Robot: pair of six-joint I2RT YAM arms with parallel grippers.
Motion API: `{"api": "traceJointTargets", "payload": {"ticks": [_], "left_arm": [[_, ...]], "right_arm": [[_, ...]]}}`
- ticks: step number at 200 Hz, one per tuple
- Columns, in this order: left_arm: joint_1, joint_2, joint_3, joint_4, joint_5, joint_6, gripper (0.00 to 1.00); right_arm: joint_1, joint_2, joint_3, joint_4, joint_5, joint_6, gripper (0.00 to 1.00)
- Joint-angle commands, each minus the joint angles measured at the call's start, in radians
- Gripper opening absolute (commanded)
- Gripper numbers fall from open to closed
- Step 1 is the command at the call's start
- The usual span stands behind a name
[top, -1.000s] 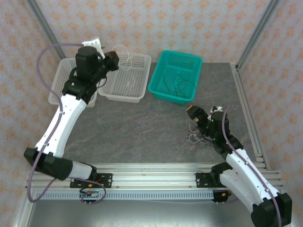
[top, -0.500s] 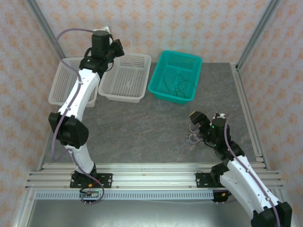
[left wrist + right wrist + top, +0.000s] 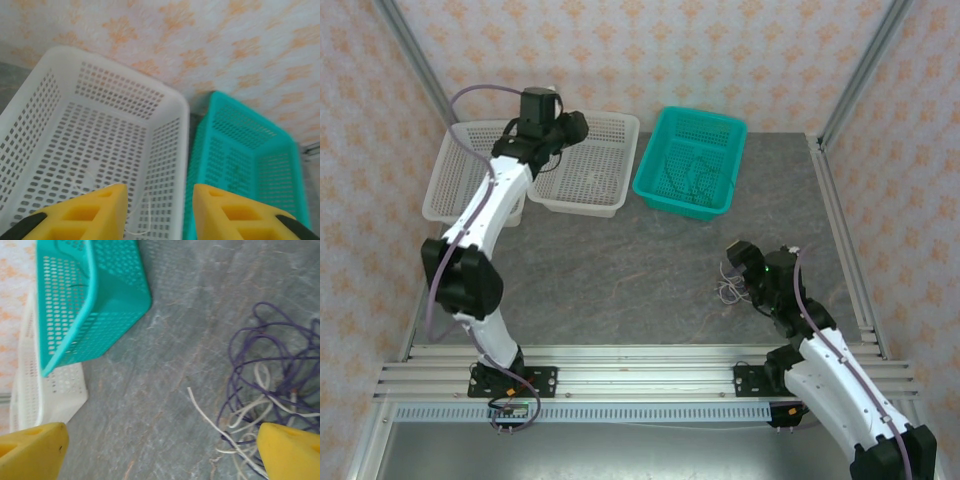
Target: Untangle the cables
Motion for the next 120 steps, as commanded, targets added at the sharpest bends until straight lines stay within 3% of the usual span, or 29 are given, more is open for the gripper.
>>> {"api": "traceJointTargets", "payload": {"ticks": [1,71,120], "left_arm": [[-0.01,-0.159,-0.078,0.112,0.062,-0.047,0.38],[-0.282,-0.518,-0.415,0.098,-0.047,0.049,0.35],[-0.381,-0.639,-0.583,0.034,-0.076,0.046,0.35]], "right_arm": [[0.0,0.038,0.046,-0.084,0.083,0.032,0.97],[-0.002,0.313,0.175,-0.231,0.193,0.068,0.98],[-0.002,0.552,0.244,-0.258,0.21,0.098,1.0]]}}
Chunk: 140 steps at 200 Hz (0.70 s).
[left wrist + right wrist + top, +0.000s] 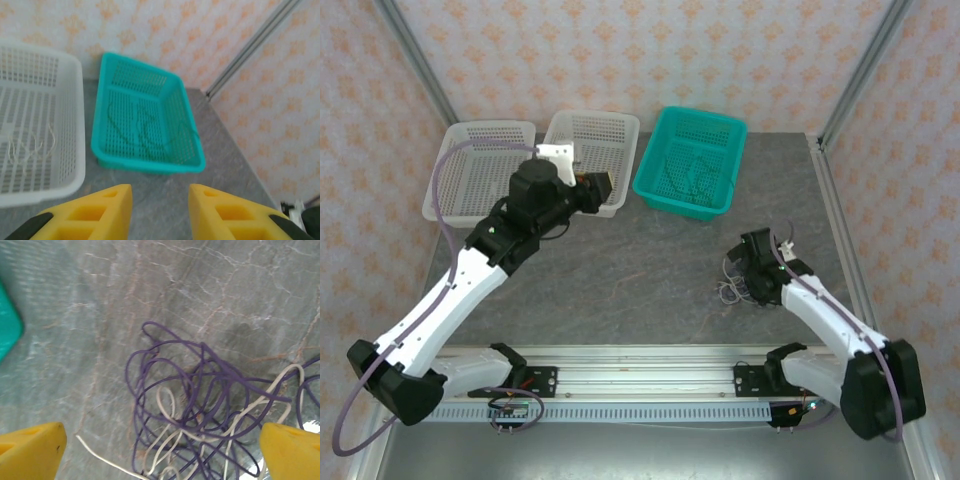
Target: Untangle the cables
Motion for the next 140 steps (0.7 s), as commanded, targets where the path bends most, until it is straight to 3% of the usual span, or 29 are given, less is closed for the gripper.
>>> {"api": "traceJointTargets", "payload": {"ticks": [1,17,29,66,90,115,140], "left_arm": [[-0.031,-0.048,-0.061,-0.052,-0.038,0.017,0.35],[-0.046,-0.068,-0.108,-0.059,-0.023,0.014,0.34],[-0.049,-0.07,-0.138,-0.062,0.014,0.004,0.33],[-0.072,-0.041,-0.232,-0.023,0.115,-0.068,0.32],[-0.091,-0.018,-0.278,0.007,0.12,-0.094,0.32],[-0.095,0.022,-0.316,0.051,0.141,-0.146,0.34],[-0.103,0.071,-0.375,0.173,0.22,-0.211,0.39]], "right_arm": [[-0.002,0.078,0.028,-0.045,0.038,0.028,0.99],[-0.002,0.144,0.028,-0.007,0.005,0.021,0.96],[-0.002,0.184,0.03,0.015,-0.011,0.021,0.87],[0.001,0.243,0.022,0.074,-0.08,0.013,0.43],[0.011,0.221,-0.003,0.145,-0.139,0.012,0.23],[0.044,0.197,-0.005,0.179,-0.179,0.039,0.06],[0.081,0.166,-0.003,0.233,-0.226,0.072,0.0]]}}
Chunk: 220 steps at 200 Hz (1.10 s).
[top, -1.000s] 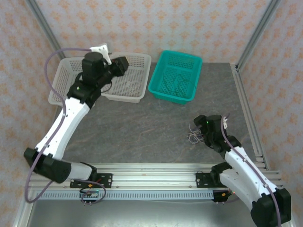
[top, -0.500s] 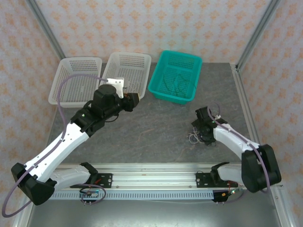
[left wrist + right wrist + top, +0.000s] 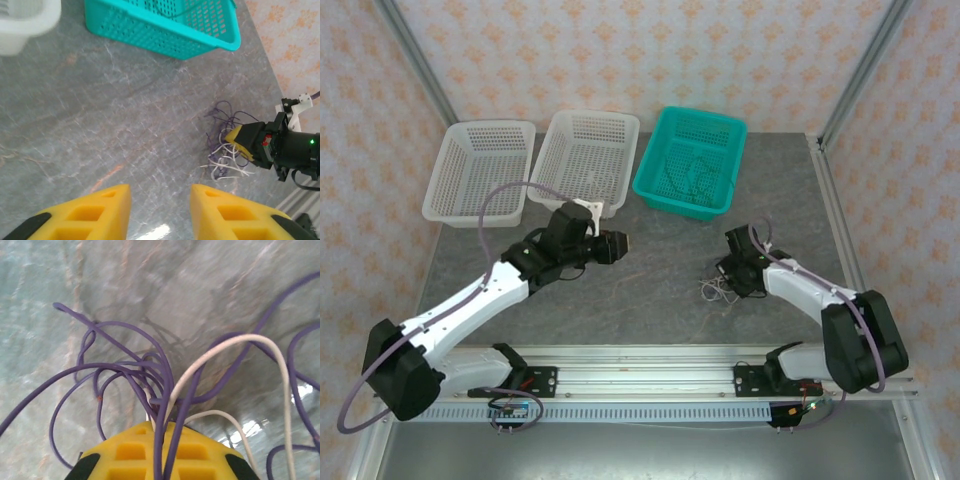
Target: Untangle the cables
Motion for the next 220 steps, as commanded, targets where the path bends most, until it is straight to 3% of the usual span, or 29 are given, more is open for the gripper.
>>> {"api": "traceJointTargets", "payload": {"ticks": [1,54,96,140,163,189,220], "left_arm": [[-0.015,0.037,-0.049,0.138,0.083,-0.084,0.39],[-0.065,0.125,-0.096,0.272,0.167,-0.059,0.38],[-0.08,0.221,-0.143,0.408,0.255,-0.014,0.38],[-0.125,0.186,-0.172,0.405,0.313,0.33,0.38],[-0.173,0.142,-0.166,0.344,0.24,0.512,0.4],[-0.252,0.125,-0.141,0.258,0.016,0.686,0.45],[-0.342,0.068,-0.26,0.469,-0.119,0.859,0.5]], "right_arm": [[0.033,-0.043,-0.007,0.072,-0.058,0.037,0.0],[0.123,-0.061,0.05,0.177,-0.136,-0.021,0.0],[0.141,-0.028,0.079,0.241,-0.233,-0.093,0.0],[0.141,-0.015,0.141,0.139,-0.285,-0.226,0.0],[0.142,-0.013,0.181,0.071,-0.3,-0.284,0.0],[0.143,-0.02,0.197,0.046,-0.306,-0.309,0.0],[0.147,-0.02,0.21,0.027,-0.323,-0.32,0.0]]}}
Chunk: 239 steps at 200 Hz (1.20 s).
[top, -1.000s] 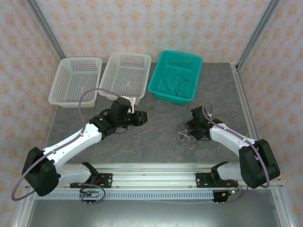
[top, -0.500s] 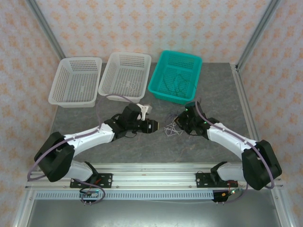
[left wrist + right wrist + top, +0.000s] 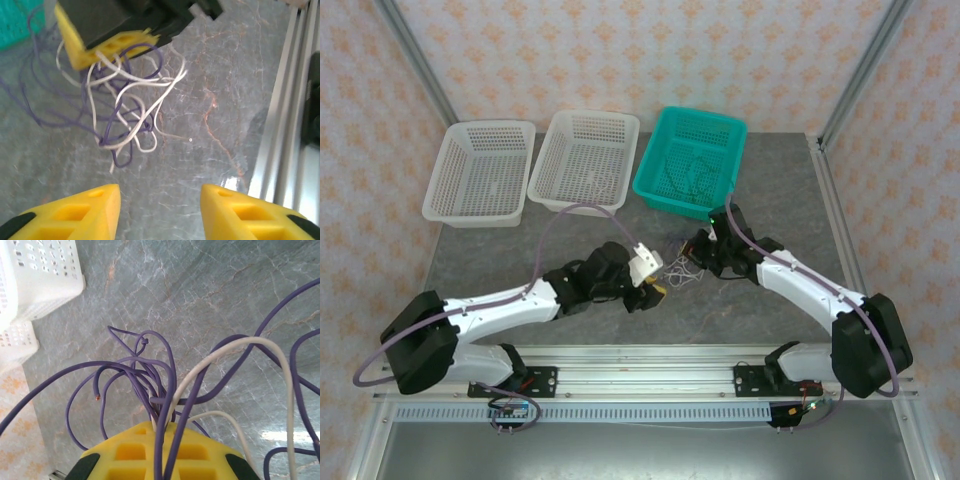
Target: Untangle the cables
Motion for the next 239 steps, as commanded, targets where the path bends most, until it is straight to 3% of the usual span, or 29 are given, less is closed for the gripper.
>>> {"api": "traceJointTargets", "payload": {"ticks": [1,55,125,191,239], "left_arm": [[-0.054,-0.045,-0.074,0.125,-0.17,0.226,0.5],[-0.157,-0.016,-0.101,0.269,-0.4,0.371,0.48],[-0.161,0.033,-0.059,0.296,-0.412,0.4,0.45],[-0.161,0.105,-0.012,0.33,-0.447,0.382,0.23],[-0.161,0.109,-0.01,0.296,-0.455,0.376,0.05]], "right_arm": [[0.01,-0.006,0.034,-0.055,-0.02,-0.041,0.01],[0.024,0.003,0.051,-0.057,-0.029,-0.042,0.0],[0.027,-0.003,0.059,-0.068,-0.032,-0.039,0.01],[0.036,-0.001,0.061,-0.067,-0.031,-0.035,0.0],[0.034,-0.011,0.053,-0.105,0.051,-0.019,0.03]]}}
